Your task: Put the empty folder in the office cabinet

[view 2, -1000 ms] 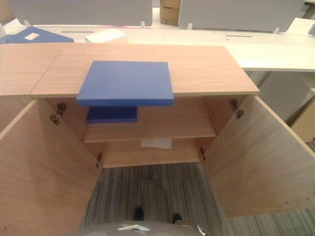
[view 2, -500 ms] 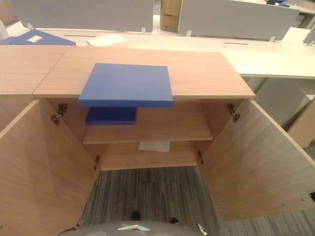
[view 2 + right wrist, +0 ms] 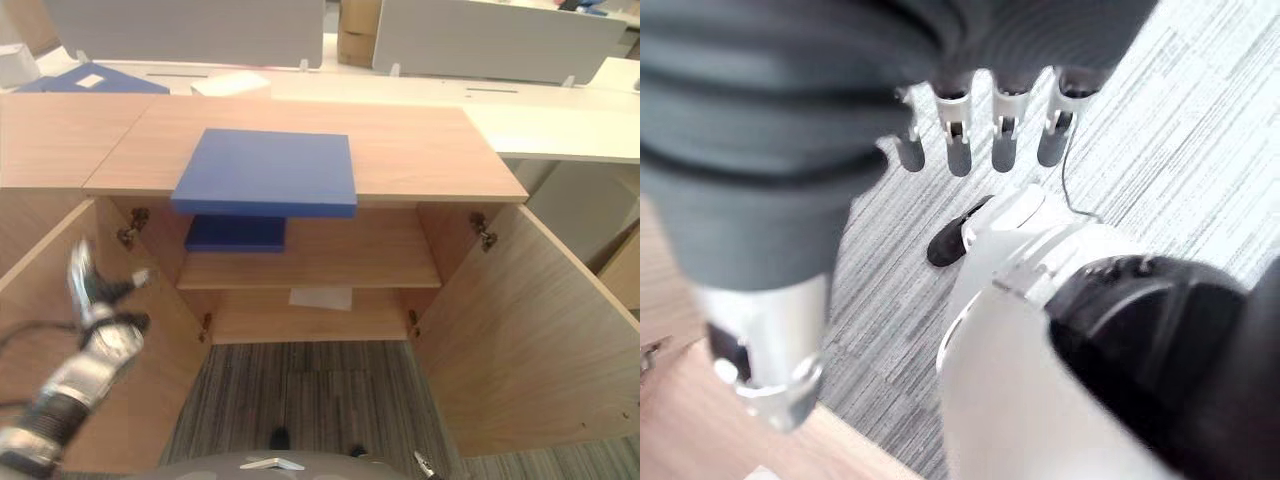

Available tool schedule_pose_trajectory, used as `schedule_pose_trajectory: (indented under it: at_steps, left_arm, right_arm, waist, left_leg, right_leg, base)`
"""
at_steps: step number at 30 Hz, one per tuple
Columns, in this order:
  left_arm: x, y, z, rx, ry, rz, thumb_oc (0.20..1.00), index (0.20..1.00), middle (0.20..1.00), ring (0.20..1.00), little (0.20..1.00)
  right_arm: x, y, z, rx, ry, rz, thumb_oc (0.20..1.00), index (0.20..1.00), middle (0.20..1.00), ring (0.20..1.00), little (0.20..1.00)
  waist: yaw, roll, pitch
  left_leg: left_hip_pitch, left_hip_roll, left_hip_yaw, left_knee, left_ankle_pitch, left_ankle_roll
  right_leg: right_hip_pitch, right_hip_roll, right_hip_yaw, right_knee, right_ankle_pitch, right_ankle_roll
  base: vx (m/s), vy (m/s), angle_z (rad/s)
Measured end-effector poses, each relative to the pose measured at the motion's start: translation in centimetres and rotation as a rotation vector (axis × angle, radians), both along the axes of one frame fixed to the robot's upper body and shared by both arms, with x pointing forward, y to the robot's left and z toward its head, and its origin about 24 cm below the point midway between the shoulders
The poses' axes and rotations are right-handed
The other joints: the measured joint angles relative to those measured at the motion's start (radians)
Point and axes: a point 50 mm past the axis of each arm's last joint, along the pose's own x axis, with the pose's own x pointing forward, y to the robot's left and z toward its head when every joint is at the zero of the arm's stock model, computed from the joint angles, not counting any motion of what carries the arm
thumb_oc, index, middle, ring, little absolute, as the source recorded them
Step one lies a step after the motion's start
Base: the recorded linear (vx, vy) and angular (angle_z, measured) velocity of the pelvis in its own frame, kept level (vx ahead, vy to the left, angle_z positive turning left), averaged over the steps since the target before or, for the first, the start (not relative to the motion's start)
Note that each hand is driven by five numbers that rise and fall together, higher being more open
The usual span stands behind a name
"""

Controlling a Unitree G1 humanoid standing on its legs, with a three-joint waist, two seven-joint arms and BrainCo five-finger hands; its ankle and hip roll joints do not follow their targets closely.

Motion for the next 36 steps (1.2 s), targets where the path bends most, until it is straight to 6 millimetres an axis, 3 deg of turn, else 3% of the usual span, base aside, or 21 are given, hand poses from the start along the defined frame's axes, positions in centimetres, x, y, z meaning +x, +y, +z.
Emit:
schedule_pose_trajectory:
  at_steps: [1, 2, 5, 10, 33, 36]
  left_arm:
    - [0.4, -0.7, 1.8, 0.053, -0.031, -0.043, 1.0, 1.0, 1.0, 1.0, 1.0]
    - [0.5, -1.2, 1.9, 0.053, -0.019, -0.069, 1.0, 1.0, 1.0, 1.0, 1.0]
    - [0.6, -2.4, 0.5, -0.039, 0.067, -0.11, 1.0, 1.0, 1.0, 1.0, 1.0]
    - [0.0, -4.3, -2.4, -0.228, 0.183, -0.147, 1.0, 1.0, 1.0, 1.0, 1.0]
    - [0.0, -4.2, -2.4, -0.224, 0.187, -0.151, 1.0, 1.0, 1.0, 1.0, 1.0]
    - [0.0, -4.1, -2.2, -0.152, 0.178, -0.149, 1.0, 1.0, 1.0, 1.0, 1.0]
  right_arm:
    - [-0.6, 0.0, 0.0, -0.002, 0.018, -0.004, 1.0, 1.0, 1.0, 1.0, 1.0]
    - [-0.8, 0.0, -0.1, -0.002, 0.021, -0.005, 1.0, 1.0, 1.0, 1.0, 1.0]
    - [-0.8, 0.1, -0.1, -0.002, 0.022, -0.007, 1.0, 1.0, 1.0, 1.0, 1.0]
    - [0.0, 0.0, -0.1, -0.013, -0.003, -0.009, 1.0, 1.0, 1.0, 1.0, 1.0]
    - [0.1, 0.5, -0.2, 0.002, -0.046, -0.019, 1.0, 1.0, 1.0, 1.0, 1.0]
    - [0.1, 0.5, -0.2, 0.003, -0.045, -0.019, 1.0, 1.0, 1.0, 1.0, 1.0]
  waist:
    - [0.002, 0.008, 0.002]
    - [0.004, 0.016, 0.001]
    - [0.003, 0.035, 0.009]
    - [-0.002, 0.018, 0.018]
    - [-0.004, 0.016, -0.009]
    - [-0.004, 0.016, -0.009]
  left_leg:
    - [0.004, -0.003, -0.003, 0.0, 0.0, 0.0]
    - [0.003, -0.004, -0.003, 0.0, 0.0, 0.0]
    - [0.004, -0.003, -0.006, 0.0, 0.0, -0.001]
    - [0.005, 0.006, -0.016, 0.0, 0.008, -0.014]
    - [0.005, 0.009, -0.02, 0.0, 0.005, -0.014]
    - [0.004, 0.01, -0.024, 0.0, 0.005, -0.014]
  right_leg:
    - [0.014, -0.001, -0.001, -0.017, 0.006, -0.003]
    - [0.016, -0.001, -0.002, -0.024, 0.01, -0.005]
    - [0.022, 0.002, -0.005, -0.033, 0.012, -0.004]
    - [0.029, 0.014, -0.016, -0.053, 0.024, -0.013]
    - [0.03, 0.016, -0.02, -0.05, 0.023, -0.02]
    - [0.03, 0.017, -0.023, -0.05, 0.023, -0.02]
  base:
    - [-0.02, -0.05, 0.08]
    - [-0.02, -0.039, 0.06]
    - [-0.01, -0.005, 0.01]
    - [-0.01, -0.001, 0.05]
    - [0.0, 0.0, 0.0]
    - [0.0, 0.0, 0.0]
